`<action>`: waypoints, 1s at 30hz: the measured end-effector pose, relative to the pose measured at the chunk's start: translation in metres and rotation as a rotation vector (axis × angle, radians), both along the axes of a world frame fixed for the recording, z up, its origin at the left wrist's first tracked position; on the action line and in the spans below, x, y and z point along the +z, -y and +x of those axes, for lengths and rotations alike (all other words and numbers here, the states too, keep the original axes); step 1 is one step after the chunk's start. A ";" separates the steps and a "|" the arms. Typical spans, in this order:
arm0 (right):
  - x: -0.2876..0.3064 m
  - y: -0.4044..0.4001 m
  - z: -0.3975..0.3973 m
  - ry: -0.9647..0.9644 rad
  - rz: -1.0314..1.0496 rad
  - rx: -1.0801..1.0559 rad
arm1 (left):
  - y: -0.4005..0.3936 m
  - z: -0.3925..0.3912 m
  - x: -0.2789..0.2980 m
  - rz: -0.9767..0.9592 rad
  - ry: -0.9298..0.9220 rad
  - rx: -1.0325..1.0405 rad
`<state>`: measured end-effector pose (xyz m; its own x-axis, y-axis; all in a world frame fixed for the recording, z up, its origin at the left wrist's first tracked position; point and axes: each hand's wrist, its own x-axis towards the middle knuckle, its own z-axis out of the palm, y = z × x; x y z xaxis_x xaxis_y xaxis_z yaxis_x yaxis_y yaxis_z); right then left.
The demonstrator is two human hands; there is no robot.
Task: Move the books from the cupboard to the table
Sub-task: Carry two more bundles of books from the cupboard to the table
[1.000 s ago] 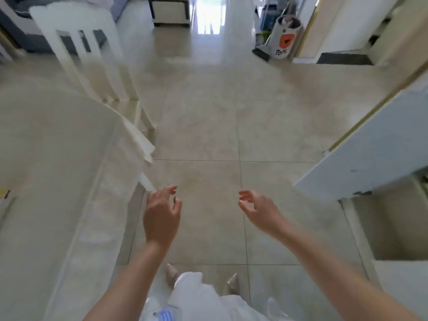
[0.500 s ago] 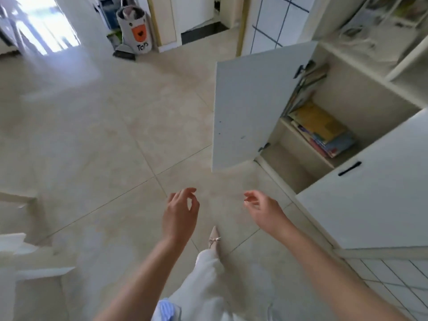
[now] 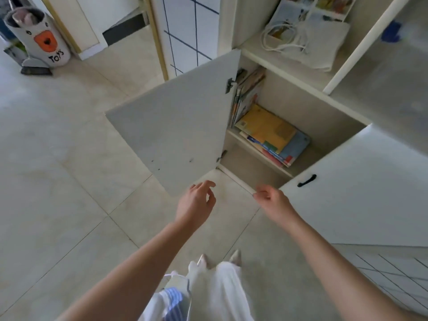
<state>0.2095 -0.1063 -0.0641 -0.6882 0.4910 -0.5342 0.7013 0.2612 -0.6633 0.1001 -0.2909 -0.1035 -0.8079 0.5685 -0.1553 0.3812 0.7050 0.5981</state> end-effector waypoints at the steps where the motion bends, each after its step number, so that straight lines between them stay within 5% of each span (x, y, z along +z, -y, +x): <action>1: -0.004 -0.015 -0.006 0.005 -0.006 -0.012 | -0.016 -0.006 -0.004 -0.012 0.023 -0.015; 6: -0.055 -0.102 -0.046 0.008 -0.108 -0.126 | -0.103 -0.042 -0.046 -0.097 0.107 -0.114; 14: -0.158 -0.225 -0.098 0.127 -0.407 -0.642 | -0.210 -0.083 -0.139 -0.185 0.102 -0.245; 21: -0.222 -0.275 -0.124 0.164 -0.355 -0.869 | -0.266 -0.114 -0.209 -0.173 -0.016 -0.359; 30: -0.268 -0.291 -0.143 0.057 -0.558 -1.088 | -0.315 -0.162 -0.260 -0.249 -0.182 -0.491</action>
<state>0.0670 0.1850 -0.3317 -0.0302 0.4899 -0.8713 0.4078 -0.7898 -0.4582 -0.0623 0.0239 -0.3637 -0.4848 0.8476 -0.2157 0.7801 0.5305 0.3315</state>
